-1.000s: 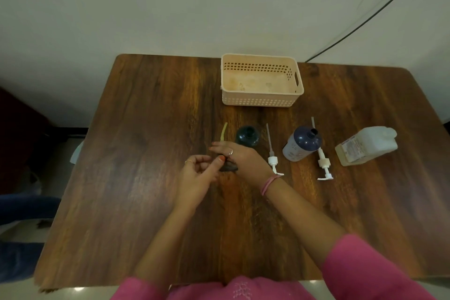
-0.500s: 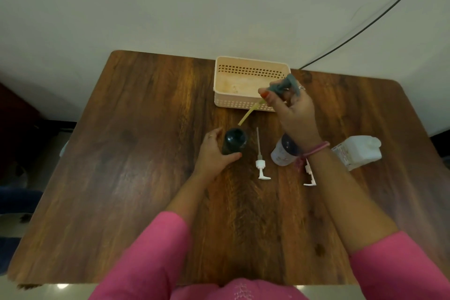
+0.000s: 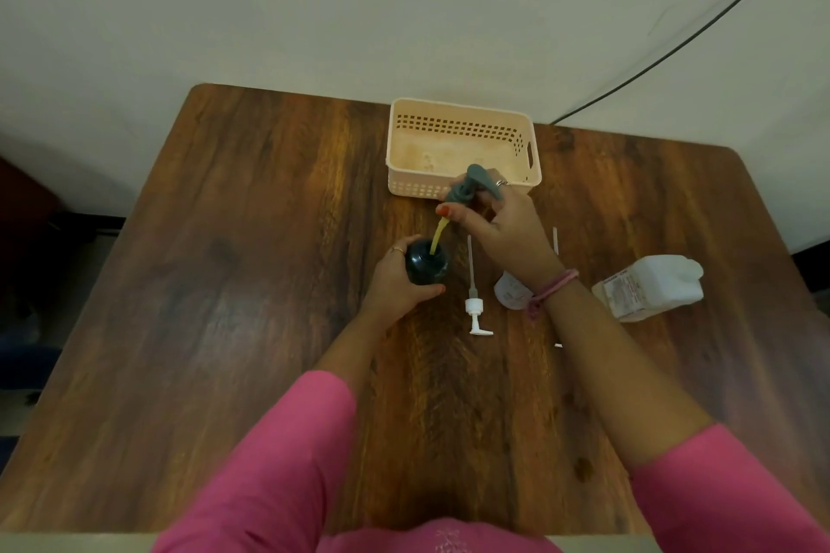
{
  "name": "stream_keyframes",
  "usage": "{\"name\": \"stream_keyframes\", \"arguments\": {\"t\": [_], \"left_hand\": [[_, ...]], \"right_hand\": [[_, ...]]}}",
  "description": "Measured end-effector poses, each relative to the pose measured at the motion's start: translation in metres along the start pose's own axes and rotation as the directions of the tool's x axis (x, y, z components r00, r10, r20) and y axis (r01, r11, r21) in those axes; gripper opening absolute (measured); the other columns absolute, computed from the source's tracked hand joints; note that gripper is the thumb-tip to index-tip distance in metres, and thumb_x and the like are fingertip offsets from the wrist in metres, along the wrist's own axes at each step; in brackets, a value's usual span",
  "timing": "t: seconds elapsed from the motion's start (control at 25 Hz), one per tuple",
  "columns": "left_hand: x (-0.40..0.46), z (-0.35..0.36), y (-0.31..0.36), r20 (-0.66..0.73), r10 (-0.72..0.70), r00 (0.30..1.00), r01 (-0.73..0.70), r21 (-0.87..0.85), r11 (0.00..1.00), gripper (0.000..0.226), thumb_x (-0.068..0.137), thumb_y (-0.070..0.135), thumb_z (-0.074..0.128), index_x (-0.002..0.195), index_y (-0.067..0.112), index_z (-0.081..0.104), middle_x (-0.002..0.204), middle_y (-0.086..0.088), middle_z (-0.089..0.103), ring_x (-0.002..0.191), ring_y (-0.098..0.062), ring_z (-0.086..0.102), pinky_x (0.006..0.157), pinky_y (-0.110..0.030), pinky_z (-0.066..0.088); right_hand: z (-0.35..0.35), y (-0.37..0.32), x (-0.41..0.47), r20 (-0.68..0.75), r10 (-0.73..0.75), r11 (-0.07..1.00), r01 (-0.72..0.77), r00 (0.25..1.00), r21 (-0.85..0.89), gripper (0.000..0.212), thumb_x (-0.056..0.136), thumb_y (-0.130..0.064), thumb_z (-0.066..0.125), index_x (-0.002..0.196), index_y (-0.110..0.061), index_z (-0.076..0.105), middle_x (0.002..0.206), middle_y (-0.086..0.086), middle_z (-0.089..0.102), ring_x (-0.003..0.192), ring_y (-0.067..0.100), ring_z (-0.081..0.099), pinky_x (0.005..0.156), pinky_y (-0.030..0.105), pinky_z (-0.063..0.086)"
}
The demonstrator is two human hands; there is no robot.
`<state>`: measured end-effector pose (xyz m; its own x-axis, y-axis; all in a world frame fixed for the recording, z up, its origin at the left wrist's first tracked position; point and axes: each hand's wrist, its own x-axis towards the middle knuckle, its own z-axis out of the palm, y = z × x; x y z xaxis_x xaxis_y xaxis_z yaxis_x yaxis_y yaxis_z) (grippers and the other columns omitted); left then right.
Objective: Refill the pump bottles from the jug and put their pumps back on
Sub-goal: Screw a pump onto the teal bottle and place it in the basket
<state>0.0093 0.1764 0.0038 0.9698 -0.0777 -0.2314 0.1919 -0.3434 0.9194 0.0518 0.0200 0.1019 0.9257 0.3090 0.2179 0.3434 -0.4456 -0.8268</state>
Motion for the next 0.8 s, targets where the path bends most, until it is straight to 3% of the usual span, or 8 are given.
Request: {"name": "stream_keyframes", "arguments": {"t": [0.2,0.4,0.52,0.68,0.8], "left_hand": [[0.001,0.000,-0.007,0.009,0.004,1.000,-0.004,-0.051,0.999,0.074,0.070,0.009,0.080,0.133,0.020,0.042,0.132,0.002,0.049,0.119,-0.008,0.046,0.096,-0.021,0.038],[0.001,0.000,-0.010,0.003,0.002,1.000,-0.002,-0.082,0.997,0.070,0.071,0.008,0.079,0.131,0.019,0.044,0.125,0.006,0.052,0.109,-0.001,0.049,0.080,-0.011,0.042],[-0.001,0.000,-0.009,-0.003,0.010,1.000,-0.010,-0.097,0.995,0.070,0.071,0.009,0.079,0.132,0.019,0.045,0.121,0.011,0.051,0.110,-0.002,0.049,0.086,-0.014,0.043],[-0.004,-0.001,-0.007,-0.022,-0.001,1.000,-0.001,-0.094,0.996,0.070,0.072,0.009,0.079,0.132,0.019,0.045,0.114,0.019,0.049,0.098,0.012,0.049,0.078,-0.004,0.043],[-0.004,0.000,-0.006,-0.023,-0.004,1.000,0.002,-0.084,0.996,0.072,0.071,0.011,0.080,0.134,0.020,0.045,0.119,0.016,0.051,0.106,0.005,0.049,0.082,-0.009,0.043]], "right_hand": [[0.019,0.024,-0.015,0.109,0.046,0.998,-0.041,0.993,-0.043,0.044,0.082,-0.039,0.067,0.112,-0.007,0.062,0.106,0.001,0.066,0.101,0.010,0.062,0.087,0.033,0.053],[0.033,0.045,-0.026,0.104,0.076,0.990,-0.062,0.992,-0.127,0.034,0.078,-0.024,0.076,0.106,-0.007,0.066,0.102,0.005,0.059,0.096,0.015,0.058,0.085,0.032,0.050],[0.037,0.044,-0.024,0.115,0.137,0.978,-0.116,0.984,-0.173,0.034,0.078,-0.027,0.076,0.103,-0.007,0.066,0.101,0.005,0.057,0.095,0.017,0.056,0.083,0.030,0.049],[0.037,0.041,-0.021,0.093,0.130,0.955,-0.099,0.987,-0.278,0.037,0.077,-0.038,0.075,0.098,-0.011,0.064,0.094,0.000,0.055,0.087,0.015,0.054,0.076,0.030,0.048],[0.035,0.038,-0.018,0.085,0.163,0.941,-0.129,0.983,-0.314,0.040,0.074,-0.044,0.076,0.097,-0.015,0.061,0.091,-0.004,0.055,0.083,0.010,0.053,0.072,0.025,0.048]]}}
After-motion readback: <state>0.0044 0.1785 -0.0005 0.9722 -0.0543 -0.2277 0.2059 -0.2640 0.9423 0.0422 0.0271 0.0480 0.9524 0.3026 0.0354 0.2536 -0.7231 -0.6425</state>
